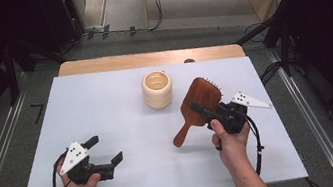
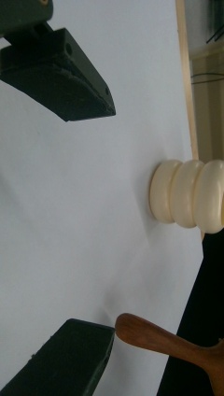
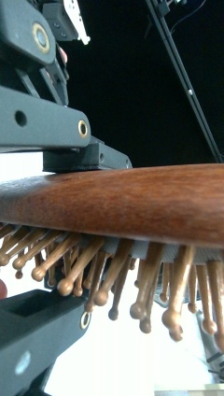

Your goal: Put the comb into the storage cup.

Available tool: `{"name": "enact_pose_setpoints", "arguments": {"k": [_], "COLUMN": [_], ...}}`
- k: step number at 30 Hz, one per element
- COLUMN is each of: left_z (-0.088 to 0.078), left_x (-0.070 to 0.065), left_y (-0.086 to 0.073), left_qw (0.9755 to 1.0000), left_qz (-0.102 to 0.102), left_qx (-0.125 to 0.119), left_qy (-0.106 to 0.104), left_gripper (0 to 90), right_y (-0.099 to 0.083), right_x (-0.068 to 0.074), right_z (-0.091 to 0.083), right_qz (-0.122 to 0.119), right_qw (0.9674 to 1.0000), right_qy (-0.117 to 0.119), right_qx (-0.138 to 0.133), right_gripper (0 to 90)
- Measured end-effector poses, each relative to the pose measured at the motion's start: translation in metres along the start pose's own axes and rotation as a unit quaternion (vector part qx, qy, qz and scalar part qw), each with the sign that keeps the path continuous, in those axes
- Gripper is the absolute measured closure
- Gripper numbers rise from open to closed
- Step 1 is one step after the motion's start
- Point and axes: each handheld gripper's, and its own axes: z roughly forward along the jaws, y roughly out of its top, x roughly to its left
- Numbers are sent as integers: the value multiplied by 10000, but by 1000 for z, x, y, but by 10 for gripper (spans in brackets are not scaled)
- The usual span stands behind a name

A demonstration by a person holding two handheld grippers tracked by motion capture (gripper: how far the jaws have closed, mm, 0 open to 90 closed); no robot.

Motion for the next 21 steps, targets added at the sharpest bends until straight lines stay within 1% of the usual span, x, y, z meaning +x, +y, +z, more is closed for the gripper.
{"name": "enact_pose_setpoints", "arguments": {"k": [1, 2, 7, 10, 12, 13, 15, 21], "left_z": [-7, -7, -18, -22, -24, -25, -28, -34], "left_x": [5, 5, 12, 14, 15, 16, 19, 23], "left_y": [-2, -2, -6, -7, -8, -9, -10, -11], "left_qw": [10000, 10000, 9998, 9997, 9996, 9996, 9994, 9992], "left_qz": [-37, -37, -85, -97, -61, -34, -78, -96], "left_qx": [-11, -11, -12, -19, 23, 4, -23, -13], "left_qy": [75, 75, 195, 235, 276, 292, 327, 376], "left_gripper": [0, 0, 0, 0, 0, 0, 0, 0], "right_y": [1, 1, 5, 6, 6, 7, 7, 8], "right_x": [0, 0, -1, -1, -1, -2, -2, -3], "right_z": [0, 0, -1, -1, -1, -1, -1, -1], "right_qz": [-4, -17, -70, -133, -147, -150, -174, -184], "right_qw": [10000, 10000, 10000, 9999, 9999, 9998, 9998, 9998], "right_qy": [-16, -17, -22, -22, -10, 47, 40, 50], "right_qx": [-5, -21, -55, -72, -78, -86, -91, -111], "right_gripper": [531, 531, 531, 531, 531, 531, 531, 531]}}
